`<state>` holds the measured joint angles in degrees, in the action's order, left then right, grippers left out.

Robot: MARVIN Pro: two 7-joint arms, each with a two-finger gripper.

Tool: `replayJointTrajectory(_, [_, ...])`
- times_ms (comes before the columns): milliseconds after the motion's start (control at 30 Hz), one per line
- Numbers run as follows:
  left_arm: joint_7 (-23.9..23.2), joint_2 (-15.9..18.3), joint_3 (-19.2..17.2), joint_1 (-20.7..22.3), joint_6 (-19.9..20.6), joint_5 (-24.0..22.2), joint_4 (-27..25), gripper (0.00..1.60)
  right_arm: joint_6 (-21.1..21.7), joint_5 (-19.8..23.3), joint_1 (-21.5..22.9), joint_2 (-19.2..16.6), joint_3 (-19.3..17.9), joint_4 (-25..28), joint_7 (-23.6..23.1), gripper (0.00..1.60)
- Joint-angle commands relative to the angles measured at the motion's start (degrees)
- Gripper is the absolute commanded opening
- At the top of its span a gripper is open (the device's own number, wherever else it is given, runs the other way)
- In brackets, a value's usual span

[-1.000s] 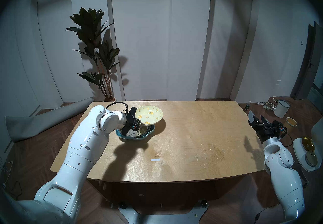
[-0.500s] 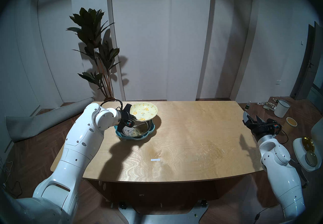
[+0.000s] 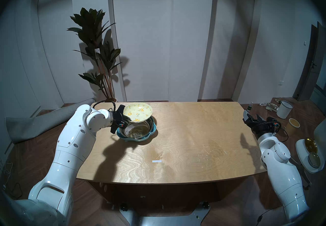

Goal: Stack the plates into one stack

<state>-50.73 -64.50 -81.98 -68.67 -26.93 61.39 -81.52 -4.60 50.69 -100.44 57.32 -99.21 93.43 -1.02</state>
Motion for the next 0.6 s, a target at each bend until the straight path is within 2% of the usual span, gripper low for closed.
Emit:
replayJointTrajectory(0, [2.41, 1.1, -0.21, 0.85, -1.1, 1.44, 0.66, 0.0, -1.0, 0.33, 2.62, -0.29, -0.17, 0.51, -1.22, 1.6])
replayJointTrajectory(200, [2.62, 1.55, -0.44, 0.12, -2.16, 1.86, 0.34, 0.0, -0.98, 0.29, 2.79, -0.24, -0.19, 0.33, -1.36, 1.6])
replayJointTrajectory(367, [-0.14, 2.15, -1.27, -0.65, -2.77, 0.48, -1.74, 0.0, -1.05, 0.23, 3.1, -0.3, -0.21, -0.37, -1.69, 1.6])
replayJointTrajectory(567, [-1.24, 3.34, -1.5, -2.41, -3.97, 0.19, -4.38, 0.0, -1.64, 0.46, 3.72, -0.12, -0.12, -1.45, -2.75, 1.6])
